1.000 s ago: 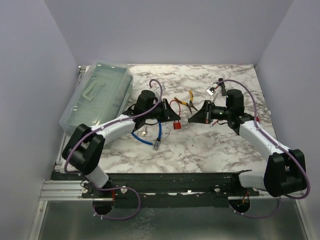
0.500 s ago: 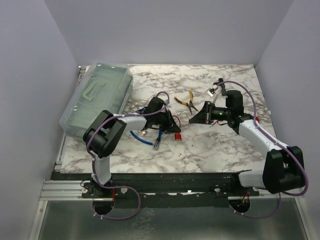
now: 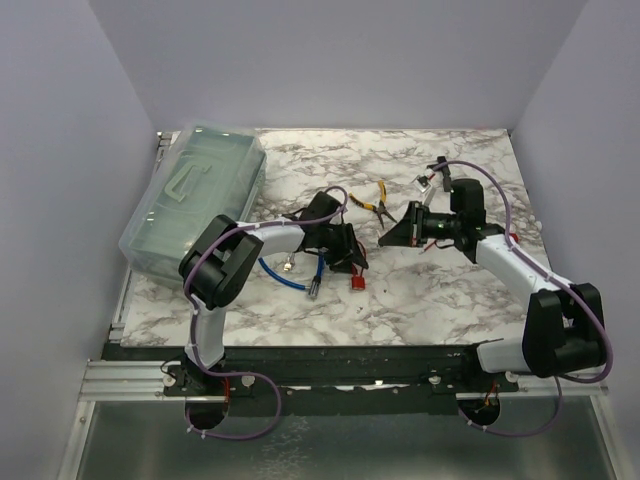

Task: Lock with the key
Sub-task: Place the lock at the center of the board, then place the key at the center of the board.

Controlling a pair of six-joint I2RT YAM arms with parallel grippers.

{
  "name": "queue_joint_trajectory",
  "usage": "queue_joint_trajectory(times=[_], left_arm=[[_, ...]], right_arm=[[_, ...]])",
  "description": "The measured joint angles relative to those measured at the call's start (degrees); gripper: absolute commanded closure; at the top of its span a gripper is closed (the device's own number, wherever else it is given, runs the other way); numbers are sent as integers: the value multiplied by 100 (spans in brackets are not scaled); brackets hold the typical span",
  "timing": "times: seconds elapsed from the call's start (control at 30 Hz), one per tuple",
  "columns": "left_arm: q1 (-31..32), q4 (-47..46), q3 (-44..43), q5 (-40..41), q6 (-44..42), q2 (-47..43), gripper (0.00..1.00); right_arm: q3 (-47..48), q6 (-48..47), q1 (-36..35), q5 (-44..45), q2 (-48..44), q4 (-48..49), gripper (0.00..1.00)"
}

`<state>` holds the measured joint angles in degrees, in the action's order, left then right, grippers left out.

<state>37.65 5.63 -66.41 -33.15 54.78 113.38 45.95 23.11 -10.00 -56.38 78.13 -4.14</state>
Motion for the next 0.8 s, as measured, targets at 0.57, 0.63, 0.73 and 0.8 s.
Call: queue_joint_trajectory(times=[0.57, 0.63, 0.73, 0.8], left_arm=[[68, 1451, -546, 496, -892, -807, 1], [66, 1462, -533, 621, -1010, -1169, 1], [-22, 1329, -330, 765, -1187, -1836, 1], [-146, 1213, -146, 839, -1287, -2262, 1]], right_arm=[[151, -87, 0, 7, 208, -11, 100], [190, -90, 0, 22, 302, 17, 100], [310, -111, -9, 68, 540, 22, 100], [387, -131, -33, 109, 710, 22, 100]])
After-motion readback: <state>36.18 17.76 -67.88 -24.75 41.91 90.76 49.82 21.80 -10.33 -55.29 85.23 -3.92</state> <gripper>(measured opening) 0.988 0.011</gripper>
